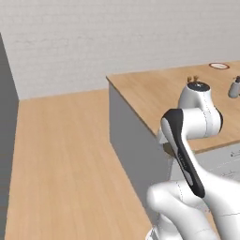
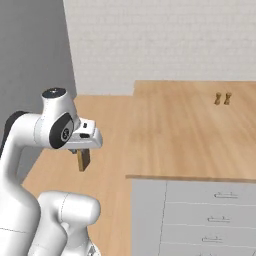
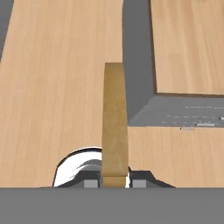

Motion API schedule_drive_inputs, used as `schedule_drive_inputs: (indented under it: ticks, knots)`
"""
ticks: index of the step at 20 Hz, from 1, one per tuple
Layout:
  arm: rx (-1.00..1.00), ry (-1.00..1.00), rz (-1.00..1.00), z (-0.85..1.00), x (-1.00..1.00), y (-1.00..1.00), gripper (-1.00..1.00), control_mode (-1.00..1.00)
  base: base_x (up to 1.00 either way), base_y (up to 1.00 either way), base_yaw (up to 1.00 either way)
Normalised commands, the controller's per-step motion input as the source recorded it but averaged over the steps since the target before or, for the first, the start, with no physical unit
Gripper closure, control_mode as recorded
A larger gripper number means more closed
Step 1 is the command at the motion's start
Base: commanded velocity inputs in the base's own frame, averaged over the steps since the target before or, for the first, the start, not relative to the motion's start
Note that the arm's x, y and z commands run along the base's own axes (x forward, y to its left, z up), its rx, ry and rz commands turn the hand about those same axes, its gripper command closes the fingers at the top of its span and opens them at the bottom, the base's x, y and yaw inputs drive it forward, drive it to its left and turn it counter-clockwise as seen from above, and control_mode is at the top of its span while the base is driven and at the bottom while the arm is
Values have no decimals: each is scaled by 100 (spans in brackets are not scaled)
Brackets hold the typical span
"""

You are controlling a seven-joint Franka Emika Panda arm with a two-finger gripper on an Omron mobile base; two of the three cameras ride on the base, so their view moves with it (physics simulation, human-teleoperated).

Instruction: Start the toaster. Once the lever pops up, take the bread to the plate on the dining counter.

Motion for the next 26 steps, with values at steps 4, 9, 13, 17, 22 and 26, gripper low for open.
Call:
schedule_drive_inputs:
  ticks: [4,9,13,17,22,26]
  knots:
    - [0,0,0,0,0,0,100,100,83,100,-27]
    - [0,0,0,0,0,0,100,100,99,100,-34]
    - [0,0,0,0,0,0,100,100,100,100,-36]
    - [0,0,0,0,0,0,100,100,100,100,-32]
    - [0,0,0,0,0,0,100,100,100,100,-30]
    - [0,0,0,0,0,0,100,100,100,100,-30]
